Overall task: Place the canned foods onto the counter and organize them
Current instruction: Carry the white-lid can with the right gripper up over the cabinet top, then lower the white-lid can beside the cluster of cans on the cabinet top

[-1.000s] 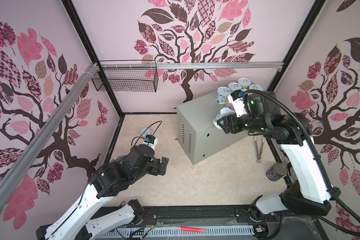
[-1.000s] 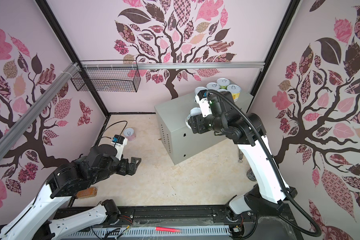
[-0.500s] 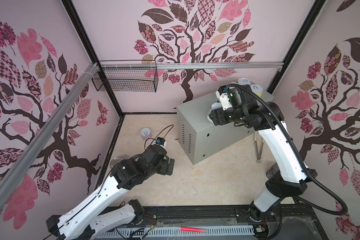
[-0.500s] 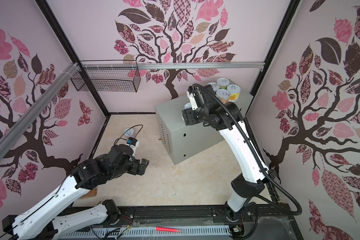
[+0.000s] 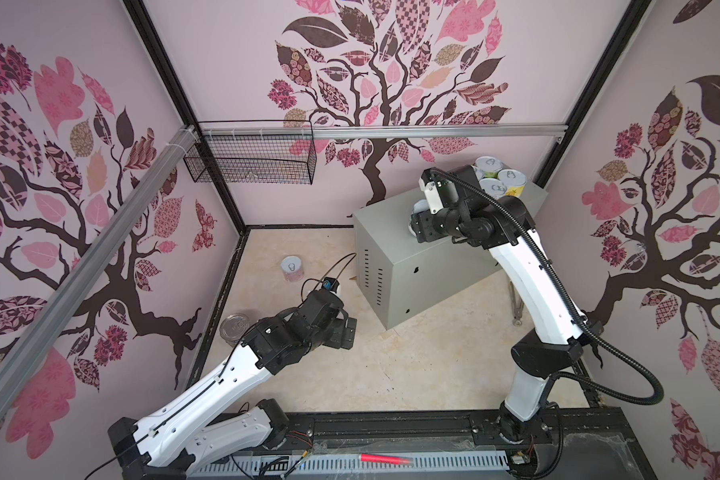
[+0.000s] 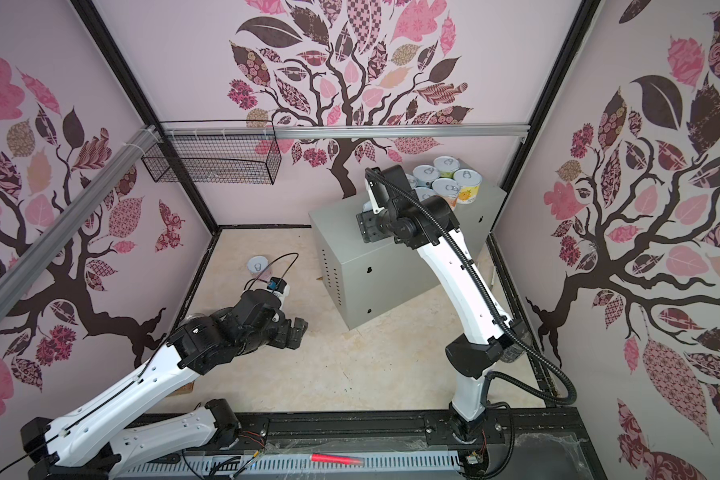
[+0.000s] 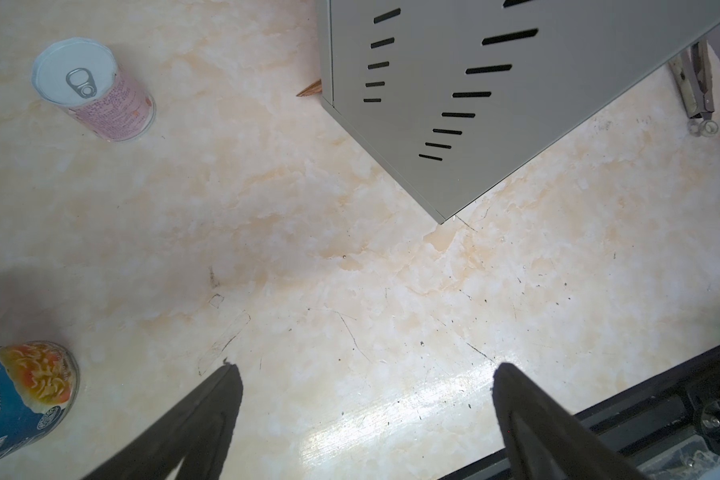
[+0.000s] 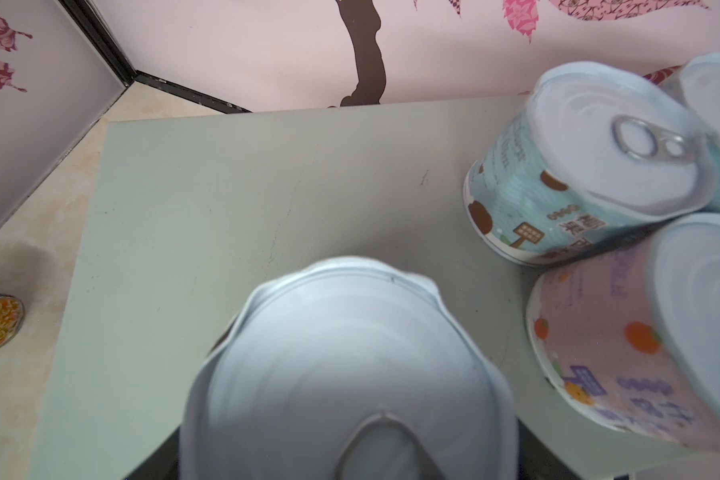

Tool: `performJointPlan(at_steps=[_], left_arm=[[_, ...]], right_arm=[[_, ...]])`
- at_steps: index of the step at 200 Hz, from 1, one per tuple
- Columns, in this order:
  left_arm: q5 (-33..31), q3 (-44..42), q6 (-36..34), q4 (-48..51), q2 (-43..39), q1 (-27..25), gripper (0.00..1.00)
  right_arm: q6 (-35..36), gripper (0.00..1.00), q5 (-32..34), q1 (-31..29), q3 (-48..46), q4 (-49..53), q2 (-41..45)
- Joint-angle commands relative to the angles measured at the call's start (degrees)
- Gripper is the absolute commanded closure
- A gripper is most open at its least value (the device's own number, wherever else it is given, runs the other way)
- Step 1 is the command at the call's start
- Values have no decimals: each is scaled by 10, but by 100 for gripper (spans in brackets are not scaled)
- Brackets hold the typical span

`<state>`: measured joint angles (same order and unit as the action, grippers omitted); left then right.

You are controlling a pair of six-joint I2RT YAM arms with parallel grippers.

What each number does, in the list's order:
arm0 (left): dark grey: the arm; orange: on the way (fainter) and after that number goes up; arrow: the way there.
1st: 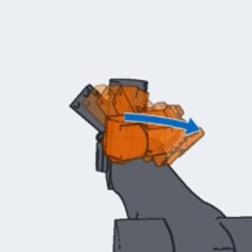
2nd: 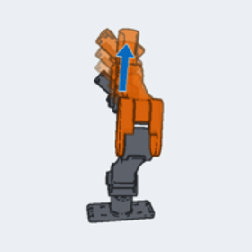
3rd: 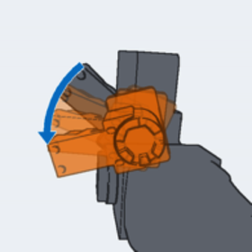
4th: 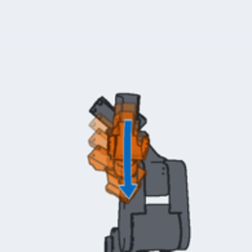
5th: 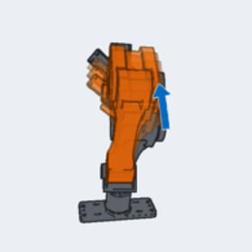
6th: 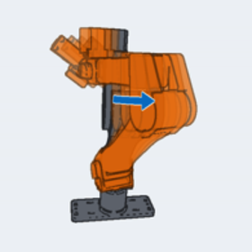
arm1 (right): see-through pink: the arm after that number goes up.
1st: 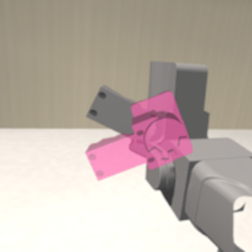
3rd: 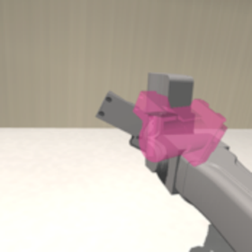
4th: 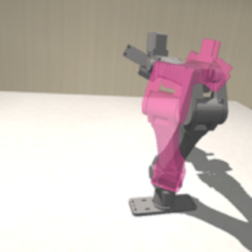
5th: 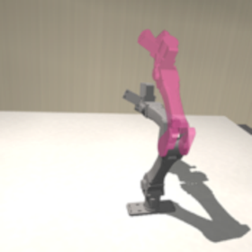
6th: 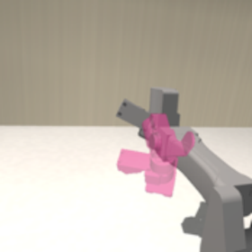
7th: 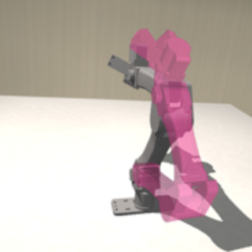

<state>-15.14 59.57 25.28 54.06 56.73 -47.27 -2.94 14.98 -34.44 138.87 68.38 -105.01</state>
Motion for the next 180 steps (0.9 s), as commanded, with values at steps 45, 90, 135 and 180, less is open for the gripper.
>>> performJointPlan(at_steps=[45, 90, 135, 180], left_arm=[[20, -30, -10, -30, -1, 15, 2], [26, -39, -10, -33, -1, 18, 2], [29, -37, -10, -29, -4, 21, 2], [28, -26, -7, -18, -12, 22, 2]], right_arm=[[18, 22, 57, -1, 39, -17, -44], [21, 11, 62, -1, 44, -19, -58], [21, 2, 57, -1, 56, -21, -57], [16, 0, 47, -2, 55, -30, -32]])
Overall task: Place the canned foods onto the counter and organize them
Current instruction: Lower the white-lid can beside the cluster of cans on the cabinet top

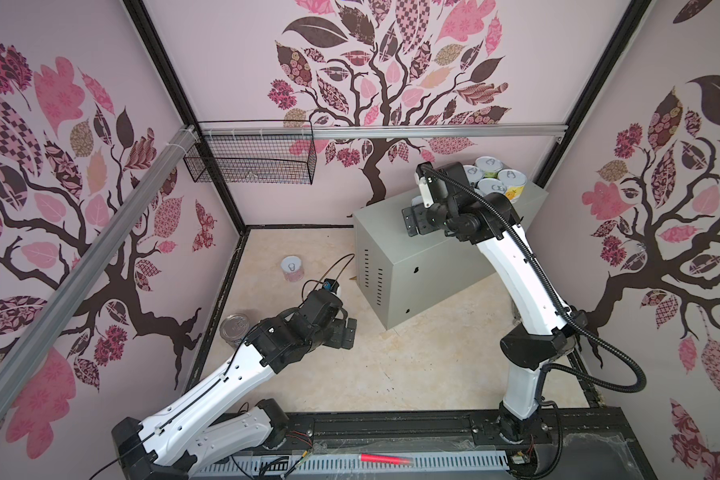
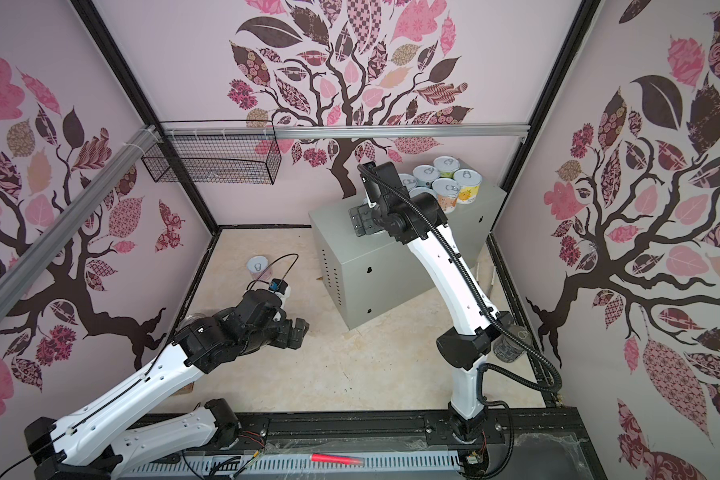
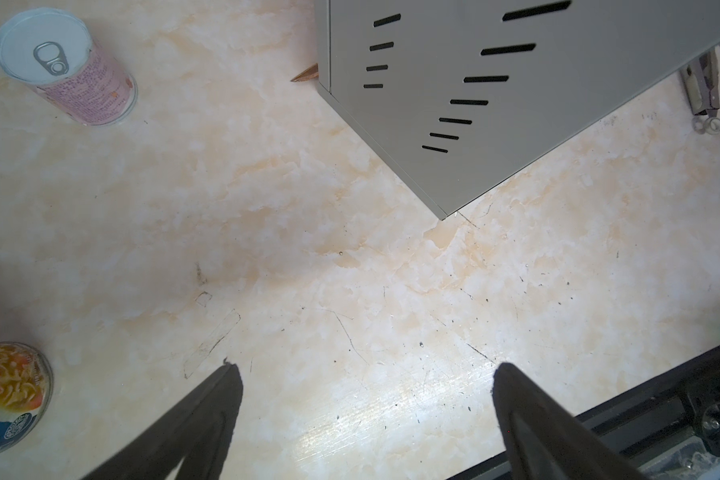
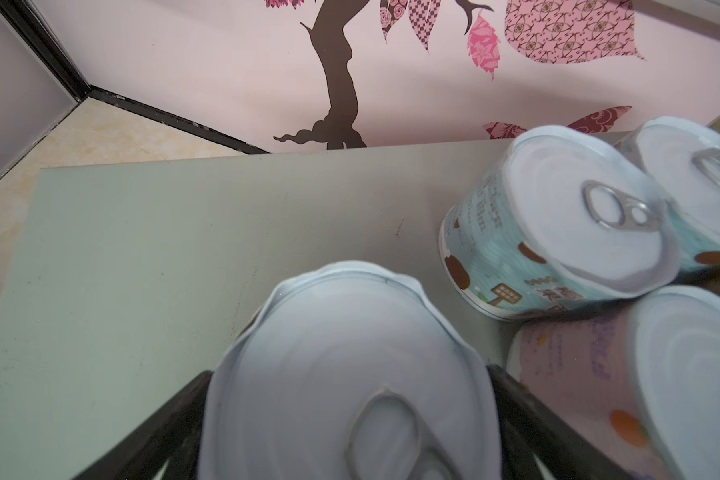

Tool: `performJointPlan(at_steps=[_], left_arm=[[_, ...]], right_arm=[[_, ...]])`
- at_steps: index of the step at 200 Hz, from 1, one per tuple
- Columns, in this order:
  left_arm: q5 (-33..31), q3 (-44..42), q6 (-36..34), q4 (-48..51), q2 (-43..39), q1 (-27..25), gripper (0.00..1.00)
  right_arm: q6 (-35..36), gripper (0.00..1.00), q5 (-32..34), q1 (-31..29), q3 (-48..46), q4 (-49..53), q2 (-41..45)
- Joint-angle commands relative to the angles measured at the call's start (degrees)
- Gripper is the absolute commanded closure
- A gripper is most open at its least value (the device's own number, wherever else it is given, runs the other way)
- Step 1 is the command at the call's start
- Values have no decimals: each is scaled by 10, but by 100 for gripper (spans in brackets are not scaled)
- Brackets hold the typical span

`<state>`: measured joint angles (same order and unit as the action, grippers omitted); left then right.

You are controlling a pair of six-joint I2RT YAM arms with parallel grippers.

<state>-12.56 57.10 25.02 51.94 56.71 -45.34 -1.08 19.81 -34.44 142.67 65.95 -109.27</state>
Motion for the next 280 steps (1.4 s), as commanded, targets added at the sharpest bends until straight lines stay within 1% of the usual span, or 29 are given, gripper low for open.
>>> performJointPlan(at_steps=[1, 61, 115, 128, 144, 168, 192, 207, 225, 246, 280], left_arm=[[2, -1, -4, 4, -12, 2, 2], [-4, 20, 3, 32, -43, 2, 2], [-12, 40, 19, 69, -85, 3, 2], [-16, 44, 22, 78, -98, 3, 2], [-21, 48, 26, 88, -110, 3, 2], [-21, 45, 35, 99, -127, 3, 2], [-15, 36, 46, 103, -142, 3, 2], [-10, 33, 51, 107, -149, 3, 2], [-9, 32, 53, 113, -155, 3, 2], [-10, 29, 55, 118, -163, 3, 2], [-11, 25, 56, 122, -170, 3, 2]], right_arm=[[-3, 0, -2, -1, 17, -6, 11], [-15, 0, -2, -1, 7, -10, 66], [-58, 0, -18, -3, -21, 4, 127], [-73, 3, -17, -8, -44, 0, 145], [-112, 10, -1, -14, -88, -15, 173], [-159, 18, 20, -40, -177, -72, 226], [-201, 27, 38, -66, -264, -114, 257], [-227, 33, 36, -70, -312, -147, 277], [-253, 39, 35, -71, -364, -185, 299], [-271, 40, 47, -73, -394, -206, 301], [-289, 40, 59, -73, -414, -233, 292]])
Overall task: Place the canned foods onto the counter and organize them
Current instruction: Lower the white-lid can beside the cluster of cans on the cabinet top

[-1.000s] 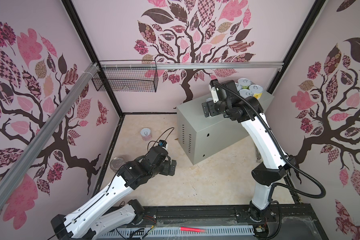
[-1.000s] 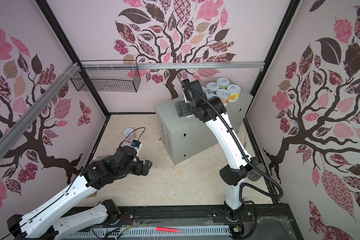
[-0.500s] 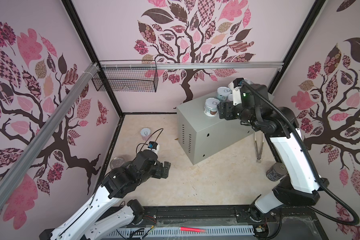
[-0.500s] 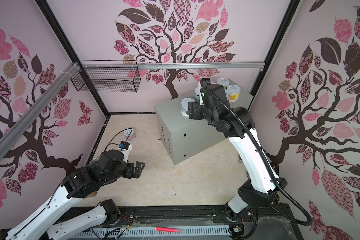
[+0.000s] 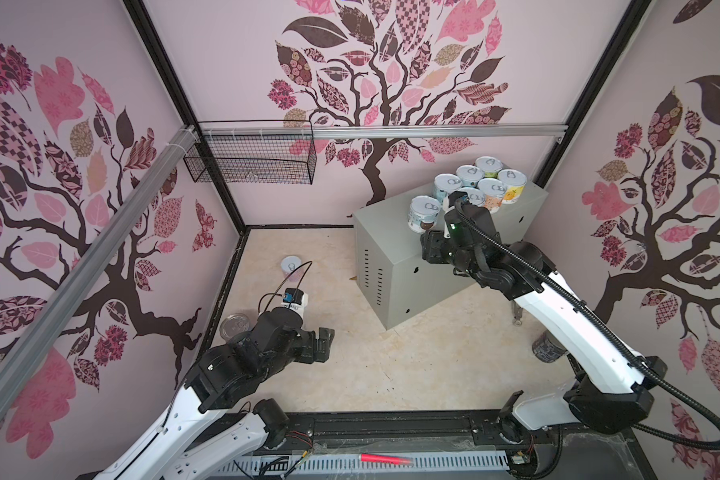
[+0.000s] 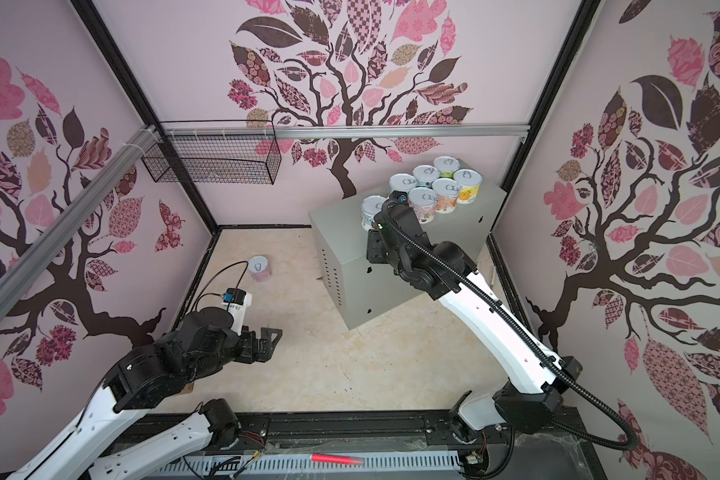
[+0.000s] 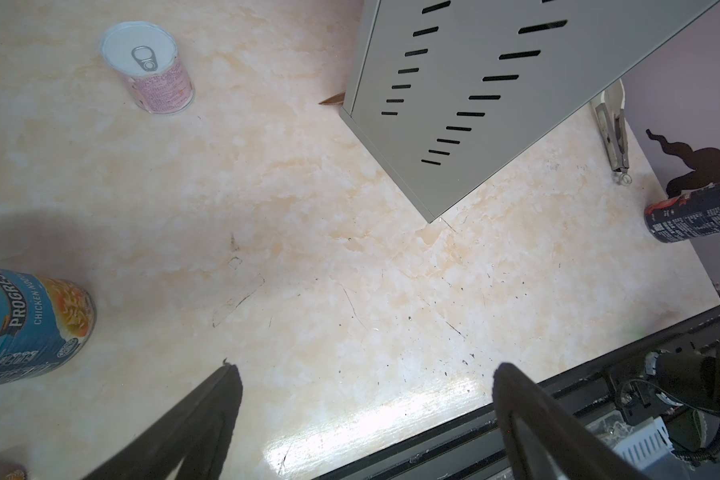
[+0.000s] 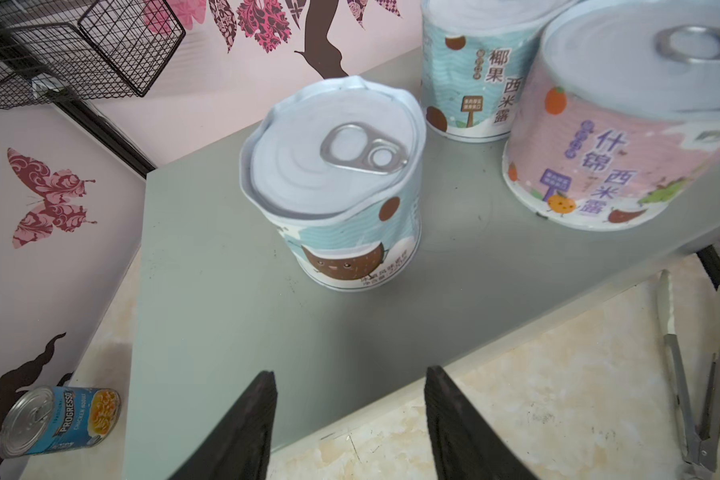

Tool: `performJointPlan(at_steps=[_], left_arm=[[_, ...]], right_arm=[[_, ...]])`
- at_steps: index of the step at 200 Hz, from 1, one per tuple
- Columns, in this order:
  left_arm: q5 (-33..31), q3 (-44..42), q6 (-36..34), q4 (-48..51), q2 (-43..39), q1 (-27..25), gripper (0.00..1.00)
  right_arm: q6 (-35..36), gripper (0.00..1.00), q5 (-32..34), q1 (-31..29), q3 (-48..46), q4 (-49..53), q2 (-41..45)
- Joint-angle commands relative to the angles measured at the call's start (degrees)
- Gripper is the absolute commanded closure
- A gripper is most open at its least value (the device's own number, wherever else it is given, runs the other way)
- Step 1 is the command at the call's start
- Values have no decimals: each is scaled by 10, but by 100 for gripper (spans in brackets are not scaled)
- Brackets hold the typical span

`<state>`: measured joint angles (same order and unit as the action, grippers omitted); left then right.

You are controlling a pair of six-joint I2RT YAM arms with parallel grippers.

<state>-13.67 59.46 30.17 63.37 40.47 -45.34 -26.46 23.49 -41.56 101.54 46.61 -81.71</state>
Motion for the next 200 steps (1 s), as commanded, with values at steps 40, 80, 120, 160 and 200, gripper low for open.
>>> performJointPlan(at_steps=[40, 80, 120, 160, 200], left_arm=[[-1, 3, -2, 8, -5, 3, 2], [0, 4, -6, 6, -4, 3, 2], [3, 4, -10, 2, -7, 2, 2], [2, 7, -18, -1, -6, 3, 2], [5, 7, -25, -5, -6, 3, 2]], right_arm=[[-37, 34, 37, -1, 28, -42, -16], [-35, 32, 51, -1, 72, -38, -56], [-32, 31, 61, 2, 107, -32, -91], [-31, 31, 66, 8, 134, -23, -122], [-23, 32, 74, 21, 164, -8, -146]])
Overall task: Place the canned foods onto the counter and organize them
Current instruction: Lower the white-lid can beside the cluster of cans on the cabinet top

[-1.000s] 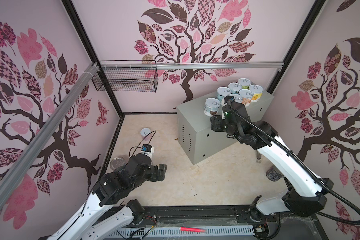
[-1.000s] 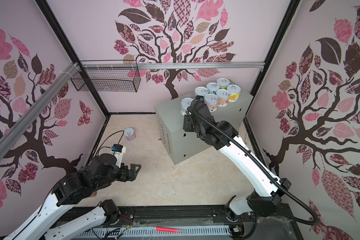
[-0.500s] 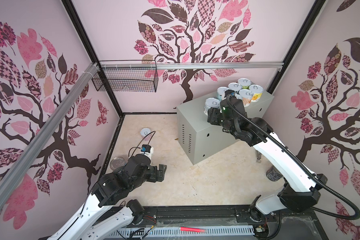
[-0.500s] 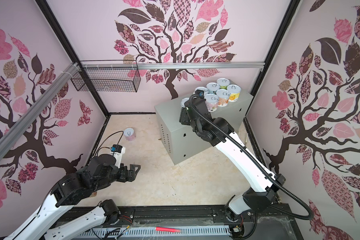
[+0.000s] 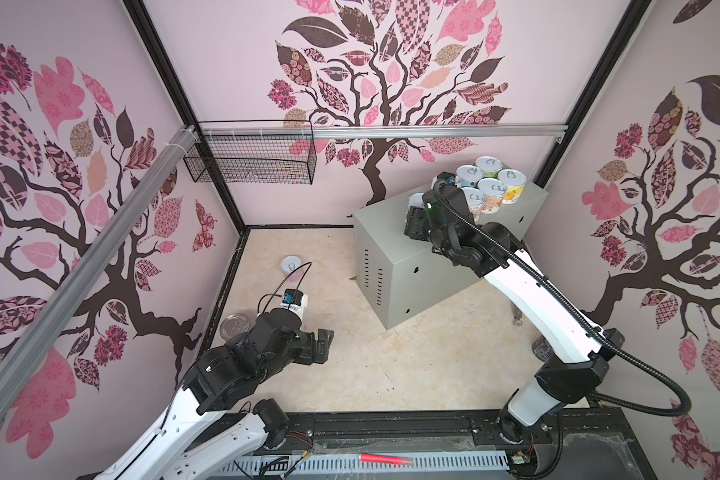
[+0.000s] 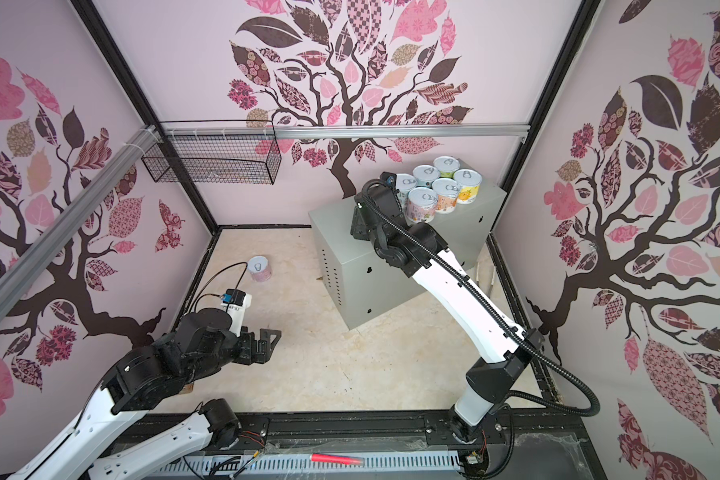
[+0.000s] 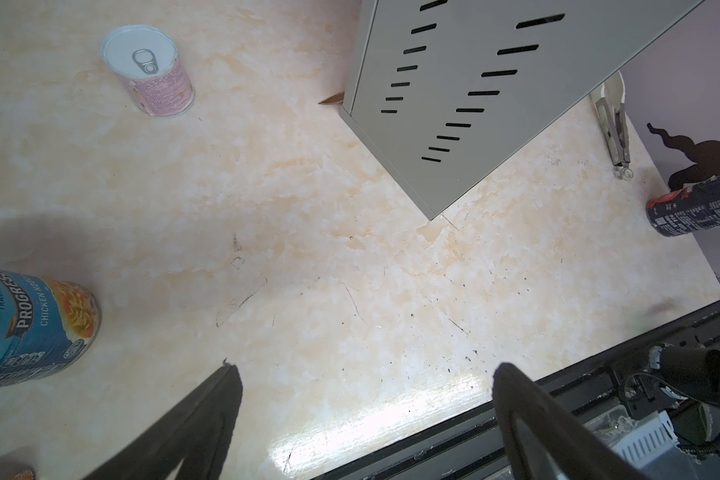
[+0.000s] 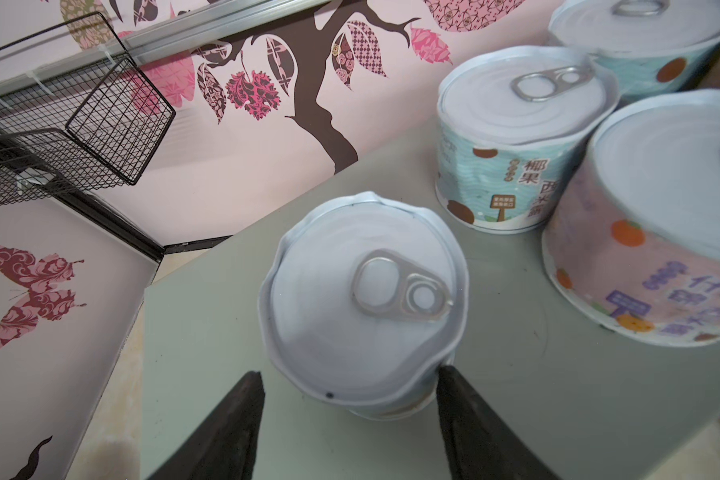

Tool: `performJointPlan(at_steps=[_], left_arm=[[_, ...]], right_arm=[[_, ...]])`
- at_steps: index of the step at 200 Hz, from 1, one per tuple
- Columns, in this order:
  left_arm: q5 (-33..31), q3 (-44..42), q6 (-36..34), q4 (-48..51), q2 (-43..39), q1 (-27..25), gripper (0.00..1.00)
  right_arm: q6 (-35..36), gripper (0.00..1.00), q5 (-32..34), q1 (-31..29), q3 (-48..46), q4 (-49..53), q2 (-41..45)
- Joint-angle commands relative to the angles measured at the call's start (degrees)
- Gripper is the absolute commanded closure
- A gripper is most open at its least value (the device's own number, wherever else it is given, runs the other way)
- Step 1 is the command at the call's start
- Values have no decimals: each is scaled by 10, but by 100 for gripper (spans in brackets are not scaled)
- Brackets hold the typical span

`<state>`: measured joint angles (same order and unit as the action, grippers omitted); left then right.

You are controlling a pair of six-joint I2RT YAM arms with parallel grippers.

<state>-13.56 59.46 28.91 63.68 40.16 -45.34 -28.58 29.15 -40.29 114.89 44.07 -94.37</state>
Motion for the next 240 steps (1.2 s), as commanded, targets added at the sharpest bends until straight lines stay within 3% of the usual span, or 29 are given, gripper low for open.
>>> performJointPlan(at_steps=[1, 62, 240], left_arm=[[4, 7, -12, -8, -3, 3, 2], [6, 6, -23, -17, 3, 2, 2], [3, 4, -40, -29, 15, 2, 2]], right_arm=[[-2, 32, 18, 9, 32, 18, -19], [16, 31, 41, 25, 78, 39, -55], [26, 38, 1, 57, 113, 26, -98]])
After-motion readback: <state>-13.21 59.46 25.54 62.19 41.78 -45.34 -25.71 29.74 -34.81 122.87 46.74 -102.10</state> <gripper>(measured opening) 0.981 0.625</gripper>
